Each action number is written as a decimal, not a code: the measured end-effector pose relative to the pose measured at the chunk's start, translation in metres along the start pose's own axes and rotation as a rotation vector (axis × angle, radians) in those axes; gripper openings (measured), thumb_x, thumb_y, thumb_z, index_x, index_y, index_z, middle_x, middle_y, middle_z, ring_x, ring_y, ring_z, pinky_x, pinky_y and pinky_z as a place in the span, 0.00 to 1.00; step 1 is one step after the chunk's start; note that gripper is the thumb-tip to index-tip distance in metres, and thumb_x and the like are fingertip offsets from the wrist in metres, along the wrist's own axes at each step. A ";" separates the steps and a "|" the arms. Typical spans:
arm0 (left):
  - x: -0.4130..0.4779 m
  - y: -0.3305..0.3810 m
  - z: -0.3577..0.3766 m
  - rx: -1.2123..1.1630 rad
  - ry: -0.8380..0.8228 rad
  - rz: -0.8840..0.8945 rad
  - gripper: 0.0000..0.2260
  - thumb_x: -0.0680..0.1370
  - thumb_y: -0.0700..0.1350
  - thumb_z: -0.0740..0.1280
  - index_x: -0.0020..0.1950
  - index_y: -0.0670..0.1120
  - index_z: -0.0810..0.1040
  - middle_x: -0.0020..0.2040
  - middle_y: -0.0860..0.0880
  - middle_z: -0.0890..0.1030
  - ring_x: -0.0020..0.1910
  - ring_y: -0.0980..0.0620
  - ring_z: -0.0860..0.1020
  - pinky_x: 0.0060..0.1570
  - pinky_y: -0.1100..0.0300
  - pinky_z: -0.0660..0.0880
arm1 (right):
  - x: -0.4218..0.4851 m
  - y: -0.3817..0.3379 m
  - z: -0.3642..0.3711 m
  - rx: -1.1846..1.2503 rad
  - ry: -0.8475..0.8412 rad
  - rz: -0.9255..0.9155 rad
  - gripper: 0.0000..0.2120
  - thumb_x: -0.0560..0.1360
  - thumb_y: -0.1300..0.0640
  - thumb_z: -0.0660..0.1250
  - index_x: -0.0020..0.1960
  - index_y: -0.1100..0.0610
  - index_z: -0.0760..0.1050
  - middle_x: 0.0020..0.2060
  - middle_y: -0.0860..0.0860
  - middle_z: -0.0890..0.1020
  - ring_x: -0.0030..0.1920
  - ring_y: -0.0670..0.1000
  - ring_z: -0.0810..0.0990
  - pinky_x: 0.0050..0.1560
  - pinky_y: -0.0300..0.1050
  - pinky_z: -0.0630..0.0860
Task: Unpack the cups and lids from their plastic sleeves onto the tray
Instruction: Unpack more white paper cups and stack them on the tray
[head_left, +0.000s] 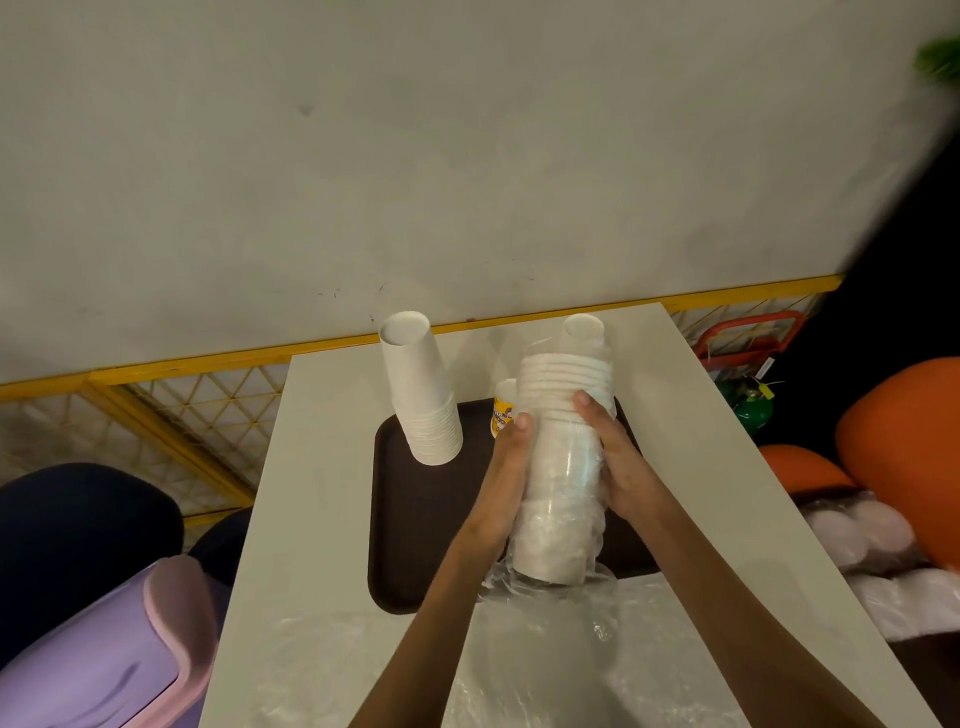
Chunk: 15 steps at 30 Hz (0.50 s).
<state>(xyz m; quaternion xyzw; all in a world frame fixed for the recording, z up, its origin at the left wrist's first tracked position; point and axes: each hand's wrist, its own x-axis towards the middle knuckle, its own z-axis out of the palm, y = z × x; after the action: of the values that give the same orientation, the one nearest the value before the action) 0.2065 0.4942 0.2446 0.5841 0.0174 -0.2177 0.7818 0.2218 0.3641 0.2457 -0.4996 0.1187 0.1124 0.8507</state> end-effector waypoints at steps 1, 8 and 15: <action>0.000 -0.001 0.002 0.020 0.005 0.022 0.38 0.69 0.71 0.63 0.71 0.49 0.67 0.62 0.43 0.78 0.60 0.46 0.79 0.57 0.49 0.77 | -0.001 0.002 0.001 -0.016 0.019 -0.023 0.45 0.56 0.36 0.77 0.67 0.53 0.69 0.57 0.58 0.81 0.57 0.57 0.81 0.53 0.55 0.79; 0.000 -0.004 0.013 0.099 0.210 0.065 0.35 0.68 0.68 0.67 0.68 0.50 0.68 0.57 0.47 0.80 0.53 0.50 0.81 0.54 0.51 0.79 | -0.018 0.020 0.009 -0.093 0.113 -0.003 0.34 0.65 0.35 0.69 0.65 0.50 0.68 0.57 0.57 0.79 0.56 0.57 0.79 0.59 0.59 0.76; -0.008 0.001 0.002 0.146 0.156 0.024 0.30 0.70 0.62 0.62 0.70 0.52 0.64 0.62 0.46 0.77 0.57 0.49 0.79 0.57 0.47 0.77 | -0.026 0.030 0.004 -0.054 0.008 0.047 0.25 0.70 0.42 0.68 0.63 0.51 0.71 0.52 0.55 0.83 0.52 0.55 0.83 0.53 0.55 0.79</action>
<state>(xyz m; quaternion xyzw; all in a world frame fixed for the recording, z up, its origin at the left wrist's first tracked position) 0.1989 0.4951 0.2480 0.6550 0.0552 -0.1629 0.7358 0.1881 0.3799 0.2311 -0.5197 0.1306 0.1335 0.8337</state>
